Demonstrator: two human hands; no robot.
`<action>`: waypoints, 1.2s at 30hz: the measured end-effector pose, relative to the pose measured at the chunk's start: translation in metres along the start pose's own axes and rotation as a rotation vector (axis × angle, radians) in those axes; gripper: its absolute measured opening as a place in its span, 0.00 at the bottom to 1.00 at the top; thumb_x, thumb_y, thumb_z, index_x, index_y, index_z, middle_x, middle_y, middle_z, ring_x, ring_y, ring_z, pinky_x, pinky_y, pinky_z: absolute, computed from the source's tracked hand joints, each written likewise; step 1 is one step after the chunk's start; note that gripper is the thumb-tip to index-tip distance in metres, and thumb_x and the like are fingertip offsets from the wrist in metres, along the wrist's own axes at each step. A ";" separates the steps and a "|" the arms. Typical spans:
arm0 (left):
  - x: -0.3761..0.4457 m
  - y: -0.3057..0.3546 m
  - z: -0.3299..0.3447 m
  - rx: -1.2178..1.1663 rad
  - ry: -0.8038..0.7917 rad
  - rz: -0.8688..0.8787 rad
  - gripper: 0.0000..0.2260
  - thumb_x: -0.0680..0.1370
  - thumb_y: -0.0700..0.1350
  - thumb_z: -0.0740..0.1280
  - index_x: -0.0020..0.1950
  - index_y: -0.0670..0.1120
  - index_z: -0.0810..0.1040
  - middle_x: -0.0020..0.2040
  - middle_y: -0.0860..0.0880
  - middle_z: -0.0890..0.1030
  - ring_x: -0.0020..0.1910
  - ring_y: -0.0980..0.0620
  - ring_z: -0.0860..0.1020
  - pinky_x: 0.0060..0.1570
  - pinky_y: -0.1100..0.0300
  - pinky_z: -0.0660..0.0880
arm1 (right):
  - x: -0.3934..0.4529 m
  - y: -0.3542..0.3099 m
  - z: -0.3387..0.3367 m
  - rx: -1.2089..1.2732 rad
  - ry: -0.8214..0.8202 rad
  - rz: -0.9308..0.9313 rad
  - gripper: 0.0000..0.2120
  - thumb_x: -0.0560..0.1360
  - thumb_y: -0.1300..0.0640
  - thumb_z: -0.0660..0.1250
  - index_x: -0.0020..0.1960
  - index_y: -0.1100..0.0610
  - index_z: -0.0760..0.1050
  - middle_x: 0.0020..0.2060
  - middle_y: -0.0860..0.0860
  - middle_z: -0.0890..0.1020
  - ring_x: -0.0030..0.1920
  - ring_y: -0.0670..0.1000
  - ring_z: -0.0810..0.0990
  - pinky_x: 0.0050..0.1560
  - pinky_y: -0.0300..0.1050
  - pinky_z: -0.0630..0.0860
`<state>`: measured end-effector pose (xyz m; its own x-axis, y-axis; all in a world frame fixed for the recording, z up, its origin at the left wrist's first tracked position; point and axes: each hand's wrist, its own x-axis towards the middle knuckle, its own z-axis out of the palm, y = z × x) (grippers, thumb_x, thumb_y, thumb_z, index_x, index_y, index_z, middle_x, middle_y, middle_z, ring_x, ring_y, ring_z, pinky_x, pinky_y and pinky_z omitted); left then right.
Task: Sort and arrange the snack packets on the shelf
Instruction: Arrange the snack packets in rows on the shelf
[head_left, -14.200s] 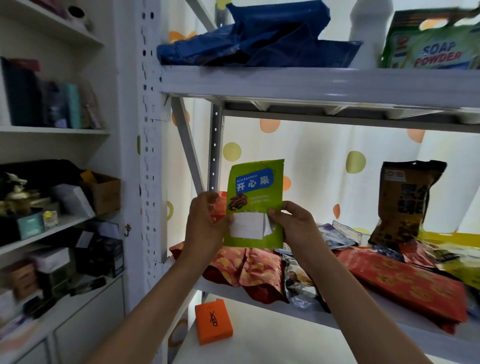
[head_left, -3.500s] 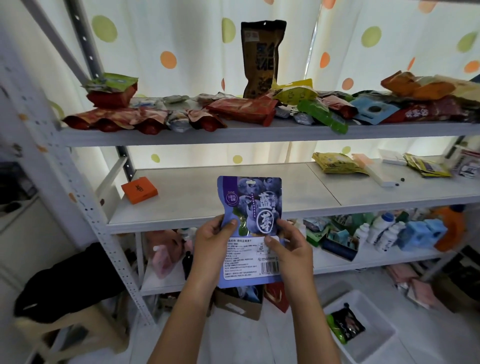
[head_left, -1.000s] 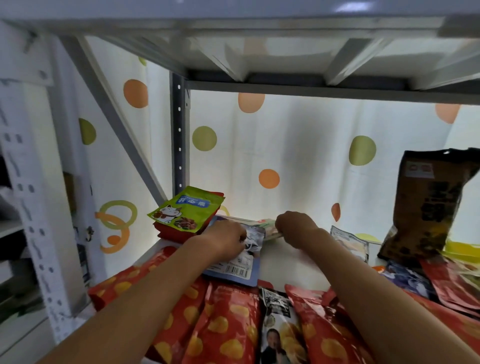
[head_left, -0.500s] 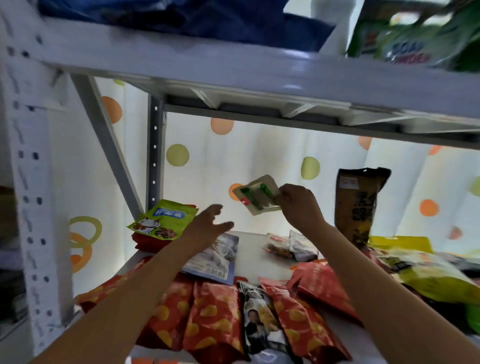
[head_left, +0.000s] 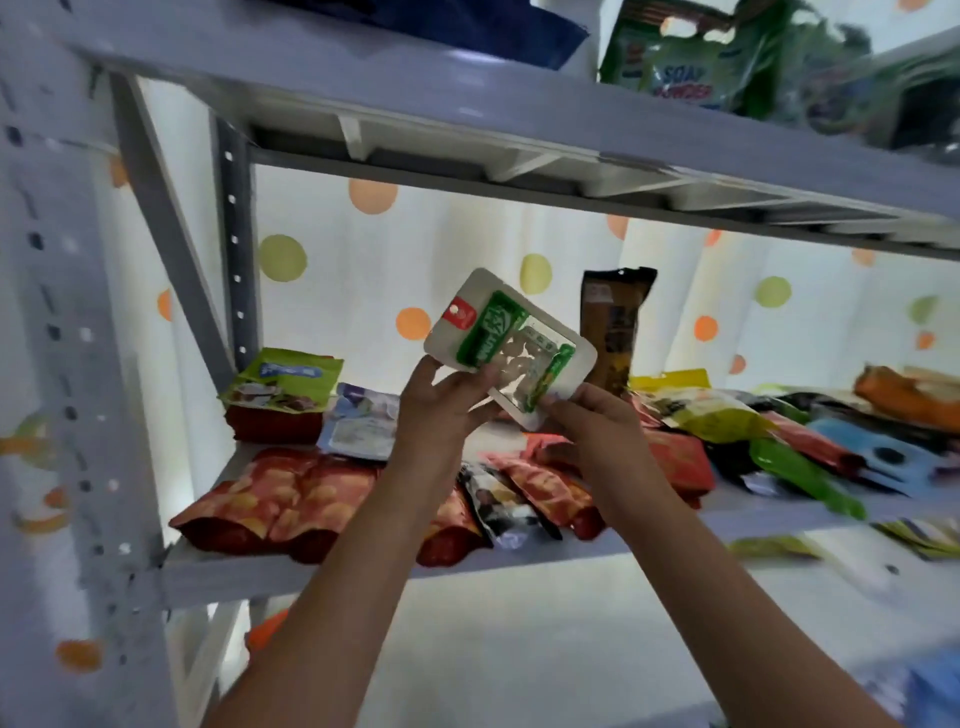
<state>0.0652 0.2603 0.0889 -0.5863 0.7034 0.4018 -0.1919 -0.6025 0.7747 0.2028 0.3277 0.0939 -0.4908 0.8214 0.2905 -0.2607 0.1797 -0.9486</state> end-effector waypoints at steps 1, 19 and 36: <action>-0.011 -0.004 0.006 -0.009 -0.006 -0.007 0.19 0.72 0.38 0.73 0.62 0.41 0.77 0.55 0.41 0.84 0.55 0.43 0.82 0.55 0.44 0.79 | -0.011 0.003 -0.004 0.002 0.001 0.012 0.07 0.78 0.64 0.66 0.54 0.61 0.80 0.44 0.57 0.86 0.40 0.51 0.84 0.33 0.43 0.77; -0.193 -0.061 0.084 0.231 -0.166 -0.030 0.09 0.73 0.34 0.72 0.50 0.44 0.82 0.47 0.50 0.86 0.47 0.53 0.84 0.44 0.62 0.79 | -0.203 0.031 -0.128 0.058 0.282 0.015 0.02 0.76 0.61 0.70 0.44 0.57 0.80 0.35 0.54 0.80 0.39 0.51 0.80 0.39 0.47 0.79; -0.351 -0.122 0.105 0.318 0.245 -0.349 0.10 0.79 0.45 0.67 0.50 0.38 0.82 0.47 0.40 0.85 0.51 0.37 0.82 0.52 0.44 0.80 | -0.325 0.082 -0.195 0.080 0.180 0.333 0.04 0.75 0.64 0.70 0.42 0.58 0.81 0.36 0.51 0.83 0.40 0.50 0.81 0.42 0.47 0.77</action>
<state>0.3773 0.1266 -0.0956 -0.7042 0.7100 -0.0025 -0.1828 -0.1779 0.9669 0.5032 0.1814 -0.1029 -0.4079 0.9107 -0.0647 -0.1790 -0.1493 -0.9725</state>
